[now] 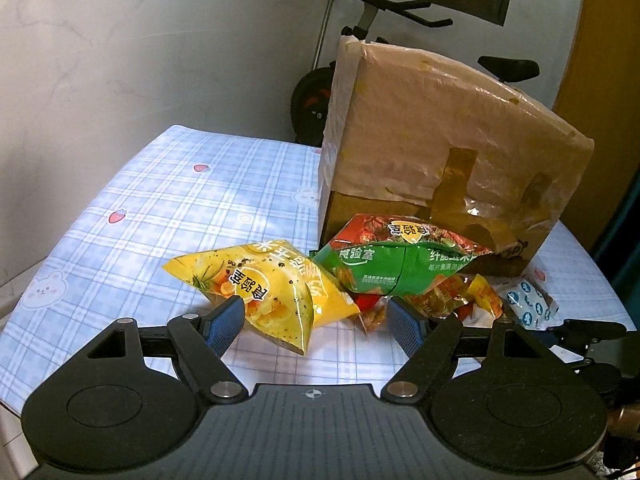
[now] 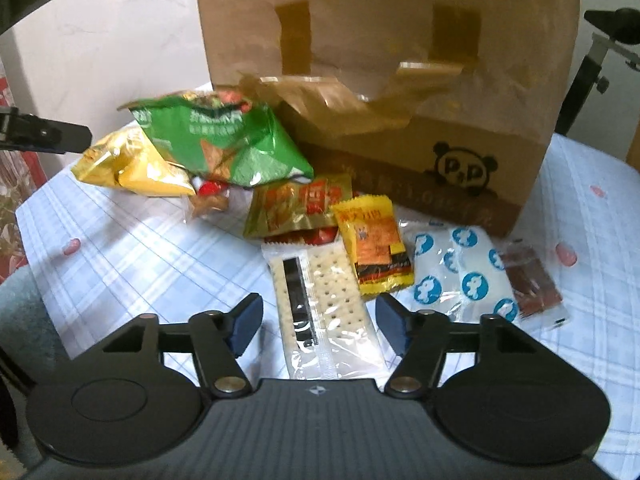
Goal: Organize snacks
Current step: 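Grasp the yellow chip bag with the left gripper while the right approaches the cracker pack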
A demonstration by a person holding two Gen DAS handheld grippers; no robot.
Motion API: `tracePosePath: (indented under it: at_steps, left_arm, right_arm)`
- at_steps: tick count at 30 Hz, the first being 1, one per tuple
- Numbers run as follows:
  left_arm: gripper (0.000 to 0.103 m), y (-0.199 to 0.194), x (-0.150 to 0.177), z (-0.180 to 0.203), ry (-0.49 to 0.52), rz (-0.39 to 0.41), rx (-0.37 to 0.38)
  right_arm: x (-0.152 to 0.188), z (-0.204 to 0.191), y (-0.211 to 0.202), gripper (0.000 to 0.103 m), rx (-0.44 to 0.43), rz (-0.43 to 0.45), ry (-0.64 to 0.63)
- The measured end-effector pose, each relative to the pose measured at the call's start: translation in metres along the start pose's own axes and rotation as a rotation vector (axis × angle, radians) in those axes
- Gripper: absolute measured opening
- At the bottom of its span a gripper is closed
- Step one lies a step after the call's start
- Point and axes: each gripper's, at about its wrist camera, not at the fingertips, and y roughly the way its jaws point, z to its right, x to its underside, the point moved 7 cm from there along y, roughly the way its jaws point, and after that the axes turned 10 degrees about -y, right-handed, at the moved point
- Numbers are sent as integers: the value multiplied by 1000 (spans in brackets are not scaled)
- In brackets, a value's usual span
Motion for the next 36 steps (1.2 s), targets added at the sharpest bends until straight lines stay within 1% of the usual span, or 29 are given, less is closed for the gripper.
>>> tracePosePath:
  at_steps: [3, 6, 10, 12, 18, 20, 22, 26, 29, 32, 35, 36]
  left_arm:
    - [80, 3, -1, -2, -10, -2, -10]
    - [80, 6, -5, -8, -37, -3, -27]
    - [80, 11, -17, -23, -109, 0, -55]
    - [80, 17, -22, -32, -166, -11, -73]
    - [80, 41, -24, -58, -334, -72, -88]
    - [81, 49, -25, -64, -394, -82, -79]
    - [86, 55, -27, -68, -455, -78, -69]
    - [90, 69, -31, -71, -565, -73, -18]
    - [91, 78, -32, -70, -573, -71, -21]
    - [91, 88, -27, -66, -580, -88, -23]
    - [91, 96, -19, -63, -556, -106, -25]
    - [89, 100, -17, -61, -546, -110, -25]
  right_arm:
    - [1, 3, 0, 55, -3, 29, 23]
    - [3, 4, -2, 55, 5, 60, 25]
    - [5, 2, -2, 55, 23, 82, 7]
    - [5, 2, -2, 55, 24, 86, 9]
    - [4, 3, -2, 55, 23, 86, 15]
    - [5, 3, -3, 55, 20, 86, 17]
    - [5, 3, -3, 55, 20, 86, 17]
    - [5, 3, -2, 55, 20, 86, 17]
    - [5, 3, -2, 55, 20, 85, 16]
    - [5, 3, -2, 55, 20, 85, 17]
    - [5, 3, -2, 55, 21, 83, 16]
    - [5, 2, -2, 54, 21, 82, 16]
